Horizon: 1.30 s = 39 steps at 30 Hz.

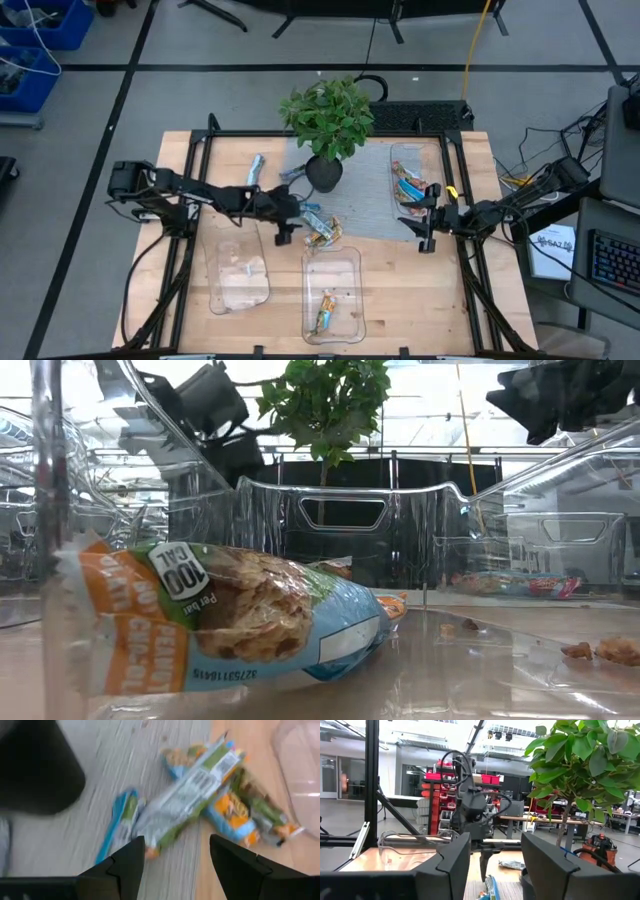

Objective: Pick and place Granola Bars by type
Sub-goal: Put the top yellow granola bar into the middle transparent bin

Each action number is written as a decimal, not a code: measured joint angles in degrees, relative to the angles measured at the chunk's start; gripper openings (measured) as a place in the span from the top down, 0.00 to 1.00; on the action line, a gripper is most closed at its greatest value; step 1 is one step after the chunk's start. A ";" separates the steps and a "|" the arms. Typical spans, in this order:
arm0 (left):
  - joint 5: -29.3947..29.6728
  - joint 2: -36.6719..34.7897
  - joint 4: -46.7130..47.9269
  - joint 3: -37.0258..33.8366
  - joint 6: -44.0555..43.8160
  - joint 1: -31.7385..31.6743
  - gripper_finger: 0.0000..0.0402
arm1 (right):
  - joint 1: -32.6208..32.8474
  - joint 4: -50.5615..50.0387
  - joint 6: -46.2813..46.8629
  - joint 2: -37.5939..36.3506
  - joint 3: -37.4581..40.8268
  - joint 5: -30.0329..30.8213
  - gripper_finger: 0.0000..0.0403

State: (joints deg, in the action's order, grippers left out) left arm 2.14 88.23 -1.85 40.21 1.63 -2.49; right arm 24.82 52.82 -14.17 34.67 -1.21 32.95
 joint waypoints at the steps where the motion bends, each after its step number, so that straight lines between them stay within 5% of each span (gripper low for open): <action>1: 0.54 0.46 -0.09 0.72 0.74 0.31 0.43 | 0.00 0.00 0.01 0.00 0.00 0.00 0.59; 9: 5.63 4.05 0.43 3.80 1.34 -0.04 0.43 | 0.02 -0.04 0.11 0.03 0.00 -0.16 0.59; 26: 3.04 11.15 -2.34 5.21 0.90 -0.30 0.45 | 0.02 -0.87 1.69 0.69 0.04 -1.60 0.59; 30: 3.91 11.03 -2.83 5.20 2.42 -0.32 0.58 | 0.02 -1.36 2.45 0.69 0.04 -1.60 0.59; 36: 3.99 11.03 -2.83 5.20 2.81 -0.32 0.95 | 0.02 -2.22 2.60 0.69 0.02 -1.53 0.59; 39: 5.66 11.03 -3.04 5.20 3.42 0.21 0.98 | 0.02 -2.19 2.61 0.69 0.02 -1.53 0.59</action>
State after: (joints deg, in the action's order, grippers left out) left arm 7.80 99.26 -4.89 45.41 5.05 -2.28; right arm 24.84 50.63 -11.56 35.35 -1.19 31.42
